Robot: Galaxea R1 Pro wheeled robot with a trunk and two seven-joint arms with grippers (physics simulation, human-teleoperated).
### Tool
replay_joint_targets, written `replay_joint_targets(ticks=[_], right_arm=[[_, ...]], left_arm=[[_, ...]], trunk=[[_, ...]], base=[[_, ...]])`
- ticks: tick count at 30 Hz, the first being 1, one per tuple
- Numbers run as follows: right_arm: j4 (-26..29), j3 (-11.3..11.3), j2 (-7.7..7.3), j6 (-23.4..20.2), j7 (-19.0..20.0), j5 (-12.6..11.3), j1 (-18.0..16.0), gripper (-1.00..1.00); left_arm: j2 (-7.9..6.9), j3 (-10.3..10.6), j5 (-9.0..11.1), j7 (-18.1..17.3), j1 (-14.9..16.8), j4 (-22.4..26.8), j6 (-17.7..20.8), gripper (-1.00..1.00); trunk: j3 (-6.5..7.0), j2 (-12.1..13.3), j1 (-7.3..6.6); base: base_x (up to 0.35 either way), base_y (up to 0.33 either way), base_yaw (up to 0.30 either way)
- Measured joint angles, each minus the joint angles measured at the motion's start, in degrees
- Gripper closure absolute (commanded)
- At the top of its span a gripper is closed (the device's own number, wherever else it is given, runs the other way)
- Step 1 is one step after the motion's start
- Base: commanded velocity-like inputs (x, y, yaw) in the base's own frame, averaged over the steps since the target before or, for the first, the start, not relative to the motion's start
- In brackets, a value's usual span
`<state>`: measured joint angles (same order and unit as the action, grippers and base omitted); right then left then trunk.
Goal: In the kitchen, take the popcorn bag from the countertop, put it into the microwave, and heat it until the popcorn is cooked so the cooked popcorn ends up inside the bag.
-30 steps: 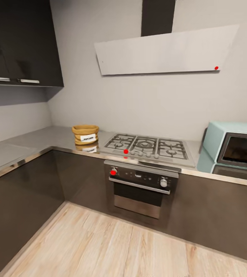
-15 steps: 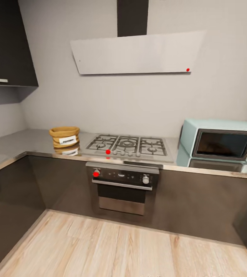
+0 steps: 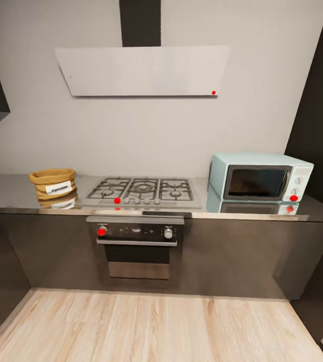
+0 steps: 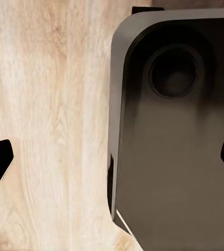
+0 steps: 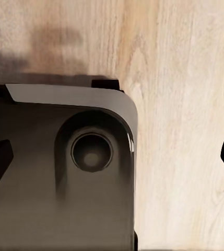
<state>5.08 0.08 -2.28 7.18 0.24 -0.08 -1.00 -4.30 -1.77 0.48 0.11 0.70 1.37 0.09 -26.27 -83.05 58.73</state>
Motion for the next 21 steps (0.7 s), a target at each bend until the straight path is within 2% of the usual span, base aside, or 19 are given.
replay_joint_targets(ticks=[5, 10, 21], right_arm=[[0.0, 0.0, 0.00, 0.0, 0.0, 0.0, 0.0, -1.00], [0.0, 0.0, 0.00, 0.0, 0.0, 0.0, 0.0, -1.00], [0.0, 0.0, 0.00, 0.0, 0.0, 0.0, 0.0, -1.00]], left_arm=[[-0.02, 0.0, 0.0, 0.0, 0.0, 0.0, 0.0, -1.00], [0.08, 0.0, 0.0, 0.0, 0.0, 0.0, 0.1, -1.00], [0.17, 0.0, 0.0, 0.0, 0.0, 0.0, 0.1, -1.00]], trunk=[[0.00, 0.0, 0.00], [0.00, 0.0, -0.03], [0.00, 0.0, -0.02]], base=[[0.015, 0.000, -0.298], [0.250, -0.024, -0.298], [0.240, -0.225, -0.298]])
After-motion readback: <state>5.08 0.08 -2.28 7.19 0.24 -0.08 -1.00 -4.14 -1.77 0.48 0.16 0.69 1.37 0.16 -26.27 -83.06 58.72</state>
